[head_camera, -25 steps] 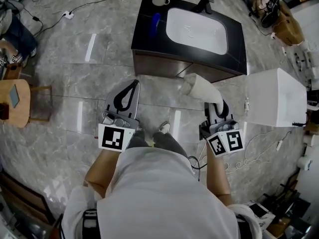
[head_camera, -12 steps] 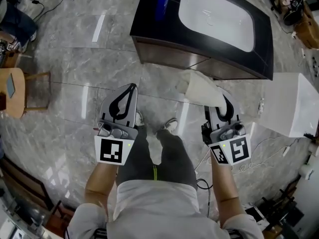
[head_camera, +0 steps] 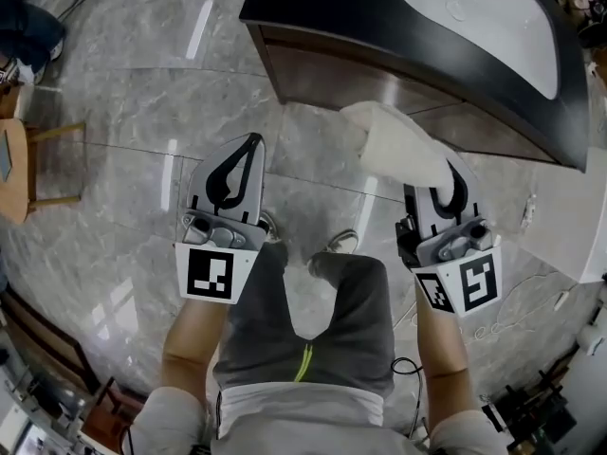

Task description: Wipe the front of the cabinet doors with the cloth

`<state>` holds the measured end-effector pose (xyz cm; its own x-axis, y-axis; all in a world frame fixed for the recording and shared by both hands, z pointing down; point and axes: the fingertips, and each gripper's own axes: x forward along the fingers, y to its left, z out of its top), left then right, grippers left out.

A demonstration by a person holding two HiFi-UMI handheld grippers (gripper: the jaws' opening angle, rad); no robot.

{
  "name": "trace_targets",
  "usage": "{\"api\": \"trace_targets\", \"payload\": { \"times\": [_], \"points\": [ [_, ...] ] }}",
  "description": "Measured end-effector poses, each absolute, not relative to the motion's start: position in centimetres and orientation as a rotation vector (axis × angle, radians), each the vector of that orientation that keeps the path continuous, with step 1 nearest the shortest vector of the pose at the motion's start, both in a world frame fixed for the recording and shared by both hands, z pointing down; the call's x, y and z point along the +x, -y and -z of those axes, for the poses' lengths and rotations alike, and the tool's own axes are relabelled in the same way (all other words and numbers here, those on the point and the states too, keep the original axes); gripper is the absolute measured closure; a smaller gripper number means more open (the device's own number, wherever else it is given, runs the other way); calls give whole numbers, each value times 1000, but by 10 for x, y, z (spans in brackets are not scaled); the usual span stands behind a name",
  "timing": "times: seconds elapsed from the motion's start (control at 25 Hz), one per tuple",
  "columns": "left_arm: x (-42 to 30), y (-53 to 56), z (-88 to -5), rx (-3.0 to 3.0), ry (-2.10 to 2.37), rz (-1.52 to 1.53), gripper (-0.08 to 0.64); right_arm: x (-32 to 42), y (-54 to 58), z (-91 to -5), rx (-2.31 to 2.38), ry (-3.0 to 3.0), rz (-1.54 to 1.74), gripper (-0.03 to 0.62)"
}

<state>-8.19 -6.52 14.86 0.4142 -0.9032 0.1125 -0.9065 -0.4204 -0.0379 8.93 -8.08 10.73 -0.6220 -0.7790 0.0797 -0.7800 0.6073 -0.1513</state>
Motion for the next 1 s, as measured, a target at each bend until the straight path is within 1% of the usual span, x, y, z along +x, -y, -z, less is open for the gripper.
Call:
{"api": "trace_targets", "payload": {
  "times": [0.24,0.48,0.72,1.0],
  "points": [
    [-83,83,-206,2649,1661,-140,551,79,101,-171,1337,2859,-243,523],
    [-98,113,-274,2675,1692,-110,551,49,127,-236,1246,2948,-182,523],
    [-97,133,-347,2720,1682,-88,551,27,147,-286,1191,3030,-127,523],
    [-102,140,-388,2792,1717,-12,551,8,155,-327,1153,3098,-3,523]
  ]
}}
